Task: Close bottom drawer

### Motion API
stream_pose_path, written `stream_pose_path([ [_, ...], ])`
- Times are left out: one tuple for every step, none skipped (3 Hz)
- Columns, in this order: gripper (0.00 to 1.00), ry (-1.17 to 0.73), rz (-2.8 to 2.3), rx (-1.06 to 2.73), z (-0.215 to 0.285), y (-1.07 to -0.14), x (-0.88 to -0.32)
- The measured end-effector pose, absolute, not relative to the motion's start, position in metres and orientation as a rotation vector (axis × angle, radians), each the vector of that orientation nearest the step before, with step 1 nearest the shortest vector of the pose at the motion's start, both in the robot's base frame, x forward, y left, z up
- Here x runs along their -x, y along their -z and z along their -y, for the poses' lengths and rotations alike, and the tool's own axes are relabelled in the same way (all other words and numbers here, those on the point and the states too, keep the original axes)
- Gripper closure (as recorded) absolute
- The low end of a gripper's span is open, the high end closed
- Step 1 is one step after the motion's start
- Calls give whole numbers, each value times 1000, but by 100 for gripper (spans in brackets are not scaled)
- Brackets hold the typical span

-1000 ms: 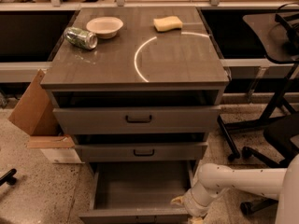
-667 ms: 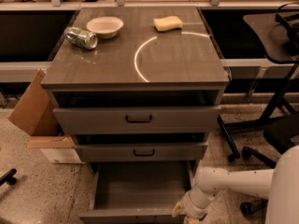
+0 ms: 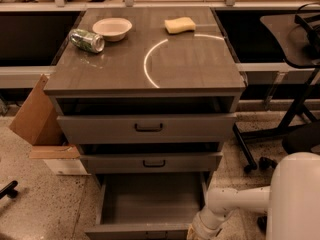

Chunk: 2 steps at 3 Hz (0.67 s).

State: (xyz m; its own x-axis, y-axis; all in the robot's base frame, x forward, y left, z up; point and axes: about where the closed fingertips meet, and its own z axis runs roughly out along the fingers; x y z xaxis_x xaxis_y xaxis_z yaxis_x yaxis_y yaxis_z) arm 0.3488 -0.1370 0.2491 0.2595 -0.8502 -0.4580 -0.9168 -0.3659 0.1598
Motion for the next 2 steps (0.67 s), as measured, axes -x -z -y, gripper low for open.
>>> stream_pose_path([
  [100, -678, -1763, 2322, 134, -199, -345],
  [100, -645, -1797, 2264, 131, -179, -351],
])
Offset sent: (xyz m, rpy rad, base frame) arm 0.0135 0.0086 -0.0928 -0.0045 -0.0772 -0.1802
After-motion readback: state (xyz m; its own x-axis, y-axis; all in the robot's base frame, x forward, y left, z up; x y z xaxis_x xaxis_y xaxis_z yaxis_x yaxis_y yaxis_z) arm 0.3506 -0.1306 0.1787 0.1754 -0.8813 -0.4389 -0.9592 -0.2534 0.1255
